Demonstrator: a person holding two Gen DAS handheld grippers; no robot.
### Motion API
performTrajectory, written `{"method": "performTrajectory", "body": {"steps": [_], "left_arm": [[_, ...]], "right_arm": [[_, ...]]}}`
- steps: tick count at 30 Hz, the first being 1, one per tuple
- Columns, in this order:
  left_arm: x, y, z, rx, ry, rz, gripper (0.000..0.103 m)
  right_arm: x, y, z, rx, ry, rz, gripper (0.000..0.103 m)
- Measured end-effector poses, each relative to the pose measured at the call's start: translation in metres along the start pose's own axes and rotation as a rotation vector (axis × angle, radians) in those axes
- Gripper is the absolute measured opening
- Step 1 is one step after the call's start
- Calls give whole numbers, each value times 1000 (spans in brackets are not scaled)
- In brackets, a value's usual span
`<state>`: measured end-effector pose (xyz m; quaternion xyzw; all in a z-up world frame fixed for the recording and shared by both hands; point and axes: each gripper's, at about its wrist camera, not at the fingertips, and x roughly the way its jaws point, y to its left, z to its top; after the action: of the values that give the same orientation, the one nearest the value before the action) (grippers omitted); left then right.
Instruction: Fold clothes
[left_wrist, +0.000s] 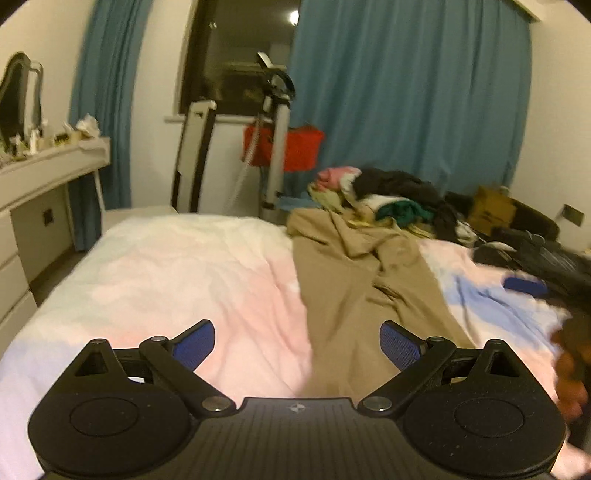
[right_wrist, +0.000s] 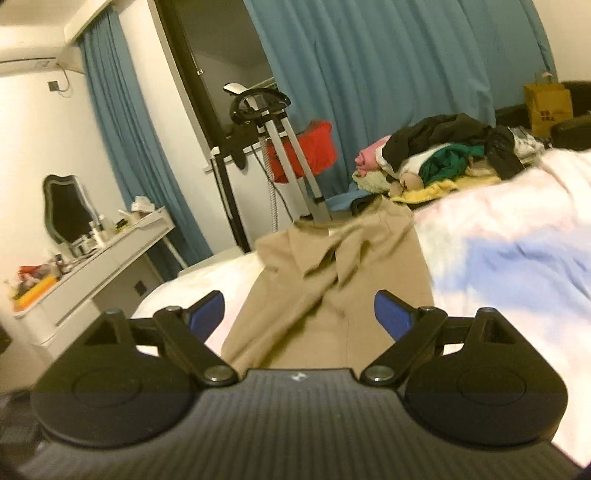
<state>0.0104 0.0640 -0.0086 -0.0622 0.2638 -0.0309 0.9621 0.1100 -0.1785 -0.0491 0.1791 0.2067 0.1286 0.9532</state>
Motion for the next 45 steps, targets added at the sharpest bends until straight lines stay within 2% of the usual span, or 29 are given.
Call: {"method": "performTrajectory", "body": {"steps": [3,6,8,11,15,19,20,23,24,25,28,33,35,40,45], "left_arm": [[-1,14,2,-89,83,-70,93],[15,36,2,-202,262,-132,84],[28,48,1,-219,393,-172,79],[46,68,-6,-251,510,-138,77],[71,92,-21,-350,650,-79,57],[83,86,-27,-286,713,-19,45],[83,82,-27,-254,718,-11,42],[76,67,-23,-143,711,3,7],[71,61,-21,-100,698,6,2],[64,54,-18,-54,673,8,2],[30,24,-9,116,530,39,1],[-29,-32,-7,319,328,-27,1],[-43,-56,-12,358,275,-56,1],[-52,-99,-33,411,220,-114,1],[-34,-130,-58,429,253,-171,0]], "right_arm": [[-35,-6,-17,48,37,-22,89],[-54,-15,-30,118,61,-43,89],[-57,-20,-34,145,67,-47,89],[-60,-28,-39,186,76,-54,89],[-65,-37,-47,240,88,-62,89],[-70,-47,-54,294,100,-71,89],[-71,-50,-56,307,103,-73,89],[-73,-54,-59,332,107,-76,89],[-74,-55,-59,336,106,-77,89],[-74,-55,-58,339,105,-77,89],[-75,-56,-58,349,103,-78,89],[-76,-58,-58,364,96,-81,89],[-79,-58,-57,367,74,-97,89],[-86,-61,-56,369,36,-130,89],[-88,-63,-55,364,23,-135,89]]}}
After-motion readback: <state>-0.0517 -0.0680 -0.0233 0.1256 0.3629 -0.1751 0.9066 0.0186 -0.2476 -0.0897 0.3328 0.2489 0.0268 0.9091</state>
